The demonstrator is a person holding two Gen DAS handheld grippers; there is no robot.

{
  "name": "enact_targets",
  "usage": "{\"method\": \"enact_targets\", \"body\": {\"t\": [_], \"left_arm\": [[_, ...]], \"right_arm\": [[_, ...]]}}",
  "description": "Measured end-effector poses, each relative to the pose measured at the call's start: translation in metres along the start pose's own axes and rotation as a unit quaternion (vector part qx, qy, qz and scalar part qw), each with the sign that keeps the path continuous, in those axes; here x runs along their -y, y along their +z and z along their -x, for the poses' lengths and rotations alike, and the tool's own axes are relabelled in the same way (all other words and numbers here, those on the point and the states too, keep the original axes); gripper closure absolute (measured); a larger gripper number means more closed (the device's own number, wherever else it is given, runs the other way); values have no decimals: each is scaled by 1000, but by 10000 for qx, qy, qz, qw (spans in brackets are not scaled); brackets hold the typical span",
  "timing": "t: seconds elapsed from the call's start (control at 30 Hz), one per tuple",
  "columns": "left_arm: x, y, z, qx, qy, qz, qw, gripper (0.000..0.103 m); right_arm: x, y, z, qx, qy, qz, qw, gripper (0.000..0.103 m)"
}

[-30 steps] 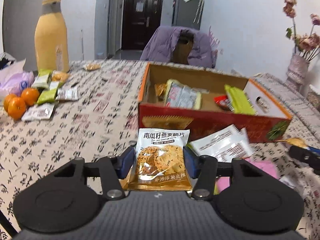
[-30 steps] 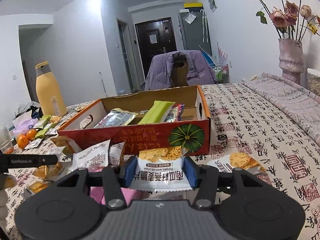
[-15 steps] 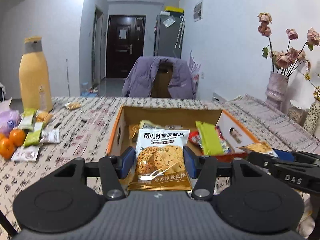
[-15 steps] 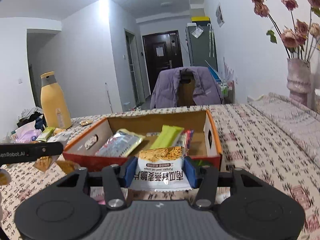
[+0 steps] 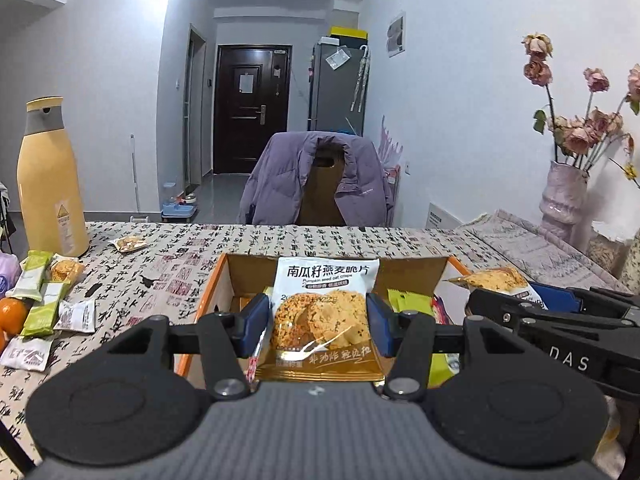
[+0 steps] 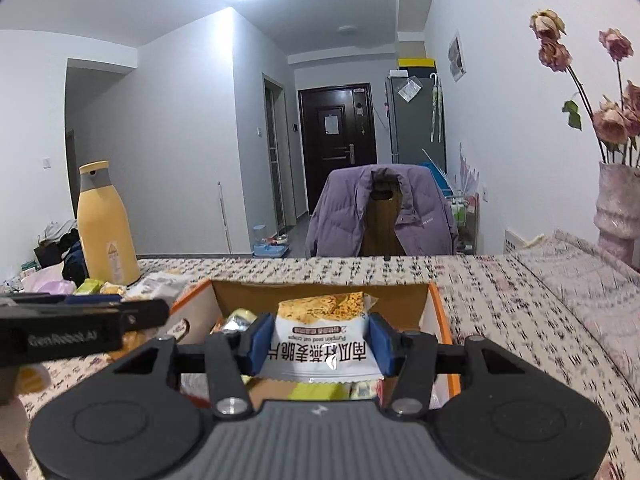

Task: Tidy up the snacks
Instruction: 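Carry both packets over the box and open both grippers to drop them, then move both open grippers from the box back to the snack pile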

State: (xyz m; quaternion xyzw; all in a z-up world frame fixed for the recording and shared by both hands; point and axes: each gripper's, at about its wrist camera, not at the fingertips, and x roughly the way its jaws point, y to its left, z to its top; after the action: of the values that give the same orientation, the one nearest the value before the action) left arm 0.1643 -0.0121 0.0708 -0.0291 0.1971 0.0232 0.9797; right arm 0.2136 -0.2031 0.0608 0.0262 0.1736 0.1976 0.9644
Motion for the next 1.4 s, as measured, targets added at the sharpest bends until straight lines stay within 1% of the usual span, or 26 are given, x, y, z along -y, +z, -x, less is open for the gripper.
{"method": "enact_targets", "body": {"t": [0.23, 0.3, 0.47, 0.63, 0.77, 0.8, 0.83, 0.87, 0.9, 0.93, 0.97, 1.0, 1.07, 1.2, 1.4], "left_arm": [[-11, 7, -34, -37, 200, 164, 9997, 49], [-15, 4, -42, -56, 277, 252, 9993, 49], [-23, -7, -59, -266, 262, 323, 9988, 49], [-26, -16, -67, -413, 246, 259, 9985, 49], [-27, -18, -66, -433, 246, 280, 9984, 49], [-27, -18, -66, -421, 263, 279, 9984, 45], [-27, -19, -64, -394, 268, 285, 9985, 36], [-27, -18, -63, -359, 273, 293, 9986, 31], [-27, -18, -61, -297, 280, 305, 9987, 21], [-26, -18, -59, -251, 291, 324, 9987, 11], [-26, -18, -57, -200, 320, 364, 9986, 5], [-26, -17, -56, -158, 363, 390, 9985, 0], [-28, -18, -55, -97, 420, 419, 9982, 0], [-33, -18, -60, -182, 418, 527, 9976, 0], [-33, -18, -60, -168, 406, 538, 9976, 0]], "right_arm": [[-5, 3, -35, -90, 80, -68, 9999, 52], [-6, -2, -40, -88, 57, -89, 9999, 52], [-2, -10, -51, -193, 70, -111, 9997, 52], [-3, -19, -60, -475, 96, -59, 9988, 52], [-5, -23, -62, -541, 82, -44, 9985, 51], [-4, -24, -62, -543, 53, -73, 9985, 51], [-3, -24, -63, -555, 29, -107, 9984, 45], [-1, -24, -62, -562, 15, -147, 9983, 35], [1, -25, -61, -555, 5, -189, 9983, 28], [3, -25, -61, -555, -8, -233, 9982, 12], [5, -26, -60, -562, -19, -262, 9981, 4], [6, -26, -60, -556, -38, -272, 9981, 3], [8, -26, -60, -564, -98, -292, 9979, 0], [9, -27, -62, -612, -203, -317, 9974, 0], [10, -27, -61, -635, -219, -325, 9972, 0]]}}
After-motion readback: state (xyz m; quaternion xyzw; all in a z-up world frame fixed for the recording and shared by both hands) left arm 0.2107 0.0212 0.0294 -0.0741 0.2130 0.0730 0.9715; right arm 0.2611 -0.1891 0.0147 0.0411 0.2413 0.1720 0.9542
